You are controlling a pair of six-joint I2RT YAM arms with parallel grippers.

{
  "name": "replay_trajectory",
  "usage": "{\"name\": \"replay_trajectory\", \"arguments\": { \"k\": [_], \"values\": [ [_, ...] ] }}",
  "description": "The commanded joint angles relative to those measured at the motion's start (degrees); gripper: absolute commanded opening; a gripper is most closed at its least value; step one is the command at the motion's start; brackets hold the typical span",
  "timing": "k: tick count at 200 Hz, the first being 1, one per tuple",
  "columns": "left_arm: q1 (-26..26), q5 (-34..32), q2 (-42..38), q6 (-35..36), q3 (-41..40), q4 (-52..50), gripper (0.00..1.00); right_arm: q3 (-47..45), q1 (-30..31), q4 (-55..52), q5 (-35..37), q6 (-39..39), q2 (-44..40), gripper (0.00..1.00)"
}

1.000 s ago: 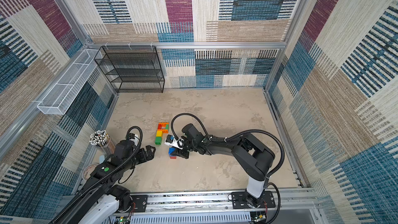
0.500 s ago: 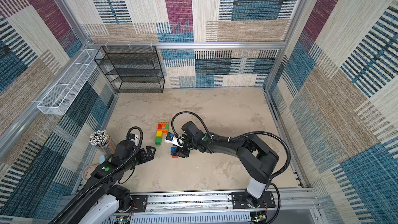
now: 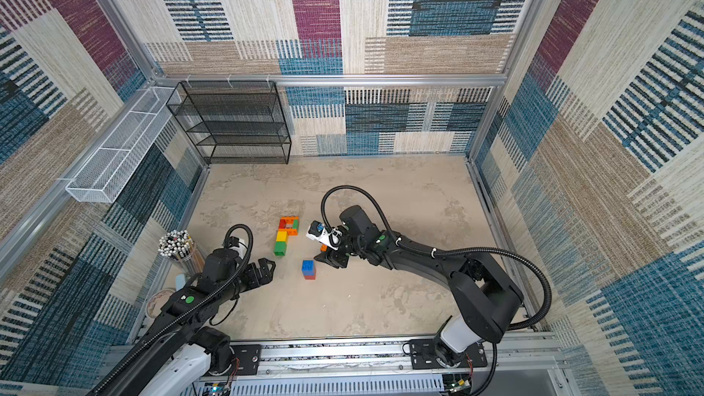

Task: Assemble the letter p with lego
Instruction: Pick up the lego brick from the center of the board.

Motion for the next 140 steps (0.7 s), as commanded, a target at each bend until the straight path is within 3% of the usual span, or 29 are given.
{"name": "replay_trajectory", "arguments": {
  "k": [1, 82, 140],
  "values": [
    [0.08, 0.69, 0.45, 0.99, 0.2, 1.42, 0.99, -0.14, -1.34, -2.26, 3.28, -3.0, 1.12, 0.58],
    [0.13, 1.24, 0.91, 1.68, -0.1, 1.7, 1.0, 1.08, -5.23, -4.15, 4.91, -4.58, 7.61, 0.55],
    [0.09, 1.6, 2.28, 2.0, -0.19, 2.98, 0.99, 1.32, -5.83, -3.1, 3.66, -5.42, 9.06, 0.43]
  ]
}}
